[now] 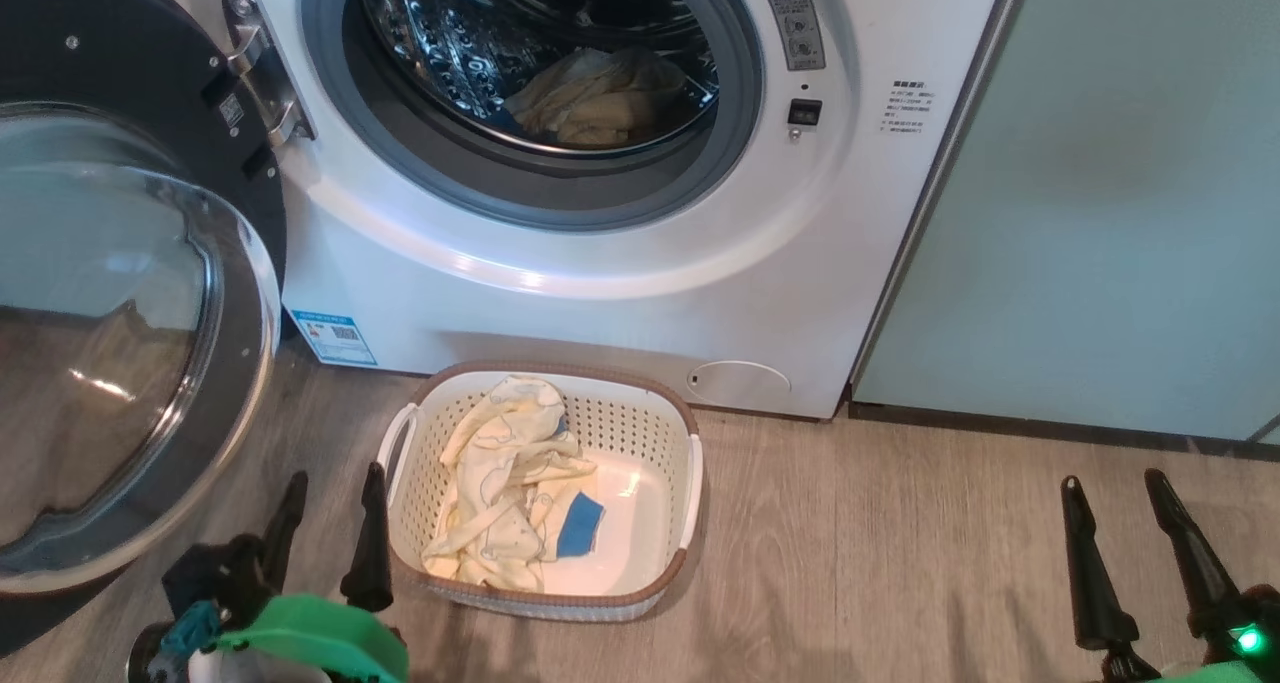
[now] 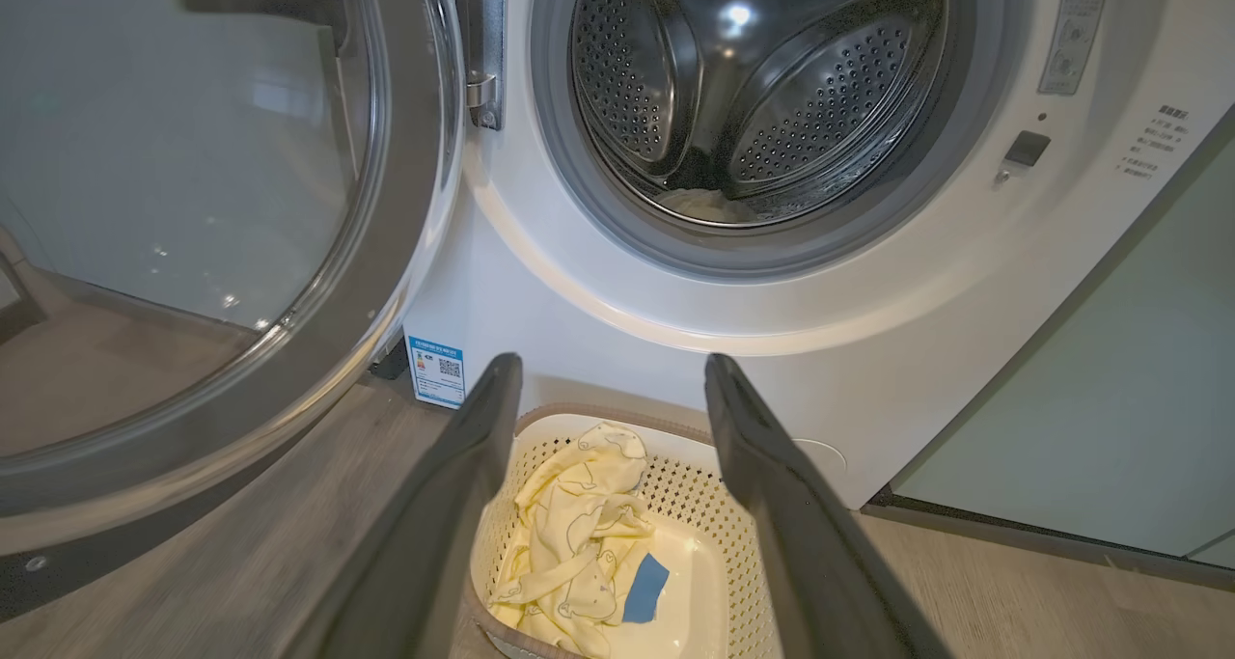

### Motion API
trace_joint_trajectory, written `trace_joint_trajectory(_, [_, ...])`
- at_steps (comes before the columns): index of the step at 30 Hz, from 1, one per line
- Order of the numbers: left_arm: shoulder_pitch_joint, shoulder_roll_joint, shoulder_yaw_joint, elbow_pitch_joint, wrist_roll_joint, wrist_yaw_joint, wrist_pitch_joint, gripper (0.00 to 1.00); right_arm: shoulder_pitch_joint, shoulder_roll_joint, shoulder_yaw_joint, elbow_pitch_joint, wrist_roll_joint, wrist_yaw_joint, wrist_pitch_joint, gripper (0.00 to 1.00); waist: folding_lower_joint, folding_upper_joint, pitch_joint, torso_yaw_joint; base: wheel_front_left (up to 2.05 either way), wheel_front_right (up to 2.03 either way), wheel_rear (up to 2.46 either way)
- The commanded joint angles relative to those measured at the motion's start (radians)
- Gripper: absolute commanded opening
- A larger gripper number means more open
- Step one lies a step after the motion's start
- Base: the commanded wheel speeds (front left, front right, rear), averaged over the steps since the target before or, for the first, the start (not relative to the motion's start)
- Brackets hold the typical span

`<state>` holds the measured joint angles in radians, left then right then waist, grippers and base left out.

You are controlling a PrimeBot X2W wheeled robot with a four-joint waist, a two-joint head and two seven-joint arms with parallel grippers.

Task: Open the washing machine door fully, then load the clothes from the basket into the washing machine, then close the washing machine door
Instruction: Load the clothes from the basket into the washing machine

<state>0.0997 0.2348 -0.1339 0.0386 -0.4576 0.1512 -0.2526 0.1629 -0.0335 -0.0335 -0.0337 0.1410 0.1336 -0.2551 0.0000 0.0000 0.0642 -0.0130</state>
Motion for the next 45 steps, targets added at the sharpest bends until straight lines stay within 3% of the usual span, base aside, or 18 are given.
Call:
trace_joint_trajectory(1, [-0.056, 0.006, 0.04, -0.027, 0.003, -0.004, -0.009, 1.0, -0.035, -0.017, 0.021, -0.032, 0.003, -0.003, -0.007, 1.0, 0.0, 0.0, 0.004, 0.0, 0.0, 0.0, 0.0])
trace_joint_trajectory(9, [-0.121, -0.002, 0.02, 0.011, 0.004, -0.034, -0.009, 1.0, -0.057, -0.017, 0.021, -0.049, -0.003, -0.003, -0.007, 1.0, 0.0, 0.0, 0.068, -0.003, 0.0, 0.0, 0.0])
trace_joint_trajectory(16, [-0.25, -0.017, -0.001, 0.118, -0.002, -0.068, -0.009, 1.0, -0.102, -0.017, 0.013, -0.075, -0.005, -0.003, -0.007, 1.0, 0.0, 0.0, 0.196, -0.008, 0.0, 0.0, 0.0])
trace_joint_trajectory(25, [-0.481, -0.034, -0.014, 0.352, -0.022, -0.117, 0.004, 1.0, -0.18, -0.017, 0.0, -0.116, -0.001, -0.003, -0.007, 1.0, 0.0, 0.0, 0.397, -0.039, 0.0, 0.0, 0.0])
trace_joint_trajectory(36, [-0.787, -0.018, -0.033, 0.71, -0.051, -0.224, 0.022, 1.0, -0.276, -0.017, 0.001, -0.154, 0.025, -0.003, -0.007, 1.0, 0.0, 0.0, 0.643, -0.089, 0.0, 0.0, 0.0])
trace_joint_trajectory(45, [-0.964, -0.004, -0.049, 0.915, -0.061, -0.265, 0.008, 1.0, -0.312, -0.017, 0.004, -0.181, 0.04, -0.003, -0.007, 1.0, 0.0, 0.0, 0.778, -0.128, 0.0, 0.0, 0.0])
